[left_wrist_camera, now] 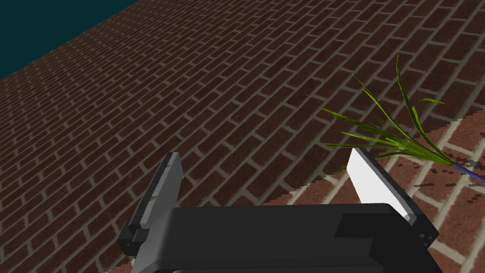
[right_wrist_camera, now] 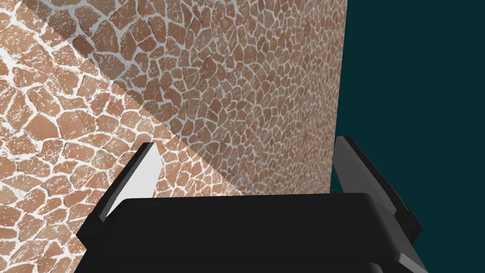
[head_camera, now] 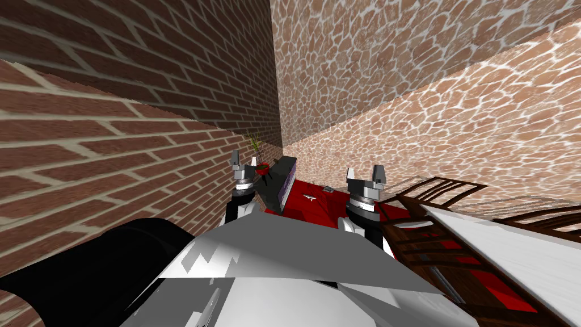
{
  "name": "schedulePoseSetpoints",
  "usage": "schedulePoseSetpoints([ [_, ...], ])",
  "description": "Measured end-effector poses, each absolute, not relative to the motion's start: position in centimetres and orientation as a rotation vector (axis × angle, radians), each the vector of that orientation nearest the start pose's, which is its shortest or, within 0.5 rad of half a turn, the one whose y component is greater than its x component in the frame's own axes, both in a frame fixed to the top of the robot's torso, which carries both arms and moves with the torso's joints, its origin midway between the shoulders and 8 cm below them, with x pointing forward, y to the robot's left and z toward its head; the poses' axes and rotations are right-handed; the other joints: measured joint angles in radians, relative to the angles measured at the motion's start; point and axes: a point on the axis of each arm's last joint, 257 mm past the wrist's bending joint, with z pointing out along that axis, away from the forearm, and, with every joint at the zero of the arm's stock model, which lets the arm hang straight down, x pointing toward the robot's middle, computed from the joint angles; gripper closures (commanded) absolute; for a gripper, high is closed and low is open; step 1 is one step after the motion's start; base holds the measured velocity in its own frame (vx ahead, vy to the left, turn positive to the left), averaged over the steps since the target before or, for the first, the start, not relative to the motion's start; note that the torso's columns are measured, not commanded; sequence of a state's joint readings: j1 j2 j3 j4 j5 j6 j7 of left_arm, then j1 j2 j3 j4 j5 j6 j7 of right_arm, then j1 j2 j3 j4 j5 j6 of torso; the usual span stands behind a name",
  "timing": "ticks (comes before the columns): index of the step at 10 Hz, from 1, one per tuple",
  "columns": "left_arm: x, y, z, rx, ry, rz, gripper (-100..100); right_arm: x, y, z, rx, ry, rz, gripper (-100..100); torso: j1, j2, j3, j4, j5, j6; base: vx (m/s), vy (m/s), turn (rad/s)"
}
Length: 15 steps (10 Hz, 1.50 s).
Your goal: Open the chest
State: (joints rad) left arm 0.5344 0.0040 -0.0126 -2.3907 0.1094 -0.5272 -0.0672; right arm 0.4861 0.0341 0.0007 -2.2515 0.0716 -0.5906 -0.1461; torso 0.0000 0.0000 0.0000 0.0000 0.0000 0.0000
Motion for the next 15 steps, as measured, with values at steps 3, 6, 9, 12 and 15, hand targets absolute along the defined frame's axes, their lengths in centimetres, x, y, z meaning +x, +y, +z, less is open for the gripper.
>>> schedulePoseSetpoints([
  [3,31.2,28.6,6.7,-0.614,0.490,-1.333,0,33.6,-26.9,3.3,0.627,0.542,1.418,0,0.000,0.175,-0.351,0.176,0.000,0.000,0.000,0.000,0.000],
  [6,31.2,28.6,6.7,-0.614,0.490,-1.333,0,33.6,-26.9,3.3,0.627,0.542,1.418,0,0.000,0.396,-0.792,0.396,0.000,0.000,0.000,0.000,0.000],
  [9,31.2,28.6,6.7,-0.614,0.490,-1.333,0,33.6,-26.9,3.3,0.626,0.542,1.418,0,0.000,0.618,-1.234,0.617,0.000,0.000,0.000,0.000,0.000],
  [12,32.0,28.1,5.8,-0.617,0.552,-1.349,-100,33.6,-26.9,3.3,0.627,0.542,1.418,0,0.000,0.734,-1.471,0.734,0.000,0.000,0.019,-0.007,-0.098],
  [15,33.5,27.7,3.7,-0.654,0.648,-1.374,-100,33.6,-26.9,3.3,0.627,0.542,1.418,0,0.000,0.738,-1.476,0.738,0.000,0.000,0.032,-0.011,-0.135],
])
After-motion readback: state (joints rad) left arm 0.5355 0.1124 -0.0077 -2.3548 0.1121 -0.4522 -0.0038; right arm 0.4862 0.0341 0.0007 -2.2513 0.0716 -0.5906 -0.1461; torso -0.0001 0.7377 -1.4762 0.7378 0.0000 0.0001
